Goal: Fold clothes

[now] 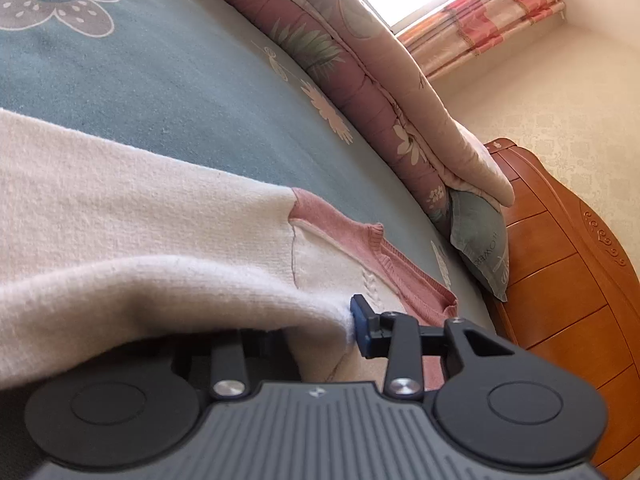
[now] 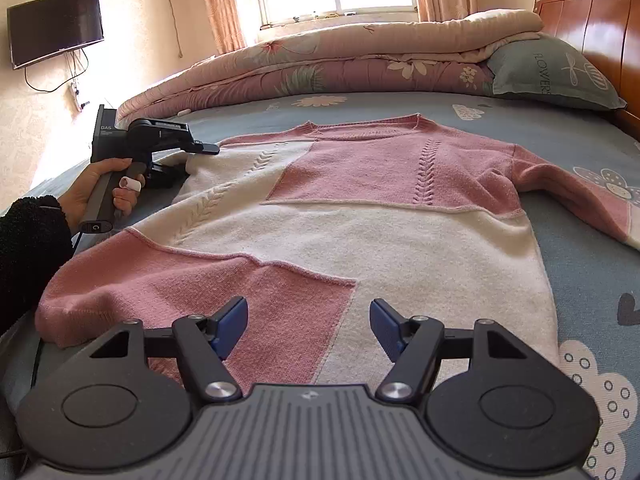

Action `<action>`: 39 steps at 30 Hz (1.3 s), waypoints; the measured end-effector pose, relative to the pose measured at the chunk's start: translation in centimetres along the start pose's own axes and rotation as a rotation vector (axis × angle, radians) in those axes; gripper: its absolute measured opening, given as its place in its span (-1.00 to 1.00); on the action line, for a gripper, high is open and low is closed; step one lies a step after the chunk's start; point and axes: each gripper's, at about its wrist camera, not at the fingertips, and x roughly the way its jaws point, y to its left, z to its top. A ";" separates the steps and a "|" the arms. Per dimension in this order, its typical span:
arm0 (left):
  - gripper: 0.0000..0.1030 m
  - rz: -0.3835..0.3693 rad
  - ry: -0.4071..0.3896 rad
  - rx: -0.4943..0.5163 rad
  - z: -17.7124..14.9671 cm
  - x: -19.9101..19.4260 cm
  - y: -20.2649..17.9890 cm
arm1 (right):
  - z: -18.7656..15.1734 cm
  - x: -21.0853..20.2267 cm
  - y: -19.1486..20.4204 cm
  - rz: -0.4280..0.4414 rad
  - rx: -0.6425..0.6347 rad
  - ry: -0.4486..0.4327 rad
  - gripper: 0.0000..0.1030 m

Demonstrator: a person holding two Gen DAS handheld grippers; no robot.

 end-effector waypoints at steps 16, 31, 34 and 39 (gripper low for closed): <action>-0.87 0.105 0.163 0.194 -3.4 0.2 -3.6 | -0.7 -0.4 -1.9 0.023 0.063 -0.003 0.48; -0.32 0.215 0.106 0.181 -6.3 -4.8 -4.6 | -0.6 -0.5 -2.0 0.009 0.047 -0.004 0.48; -0.09 0.222 0.075 0.151 -8.8 -9.0 -5.4 | -0.4 -1.2 -2.4 0.063 0.085 -0.015 0.55; 0.31 0.232 0.070 0.089 -12.6 -14.5 -5.4 | 0.1 -3.3 -2.7 0.167 0.165 -0.050 0.56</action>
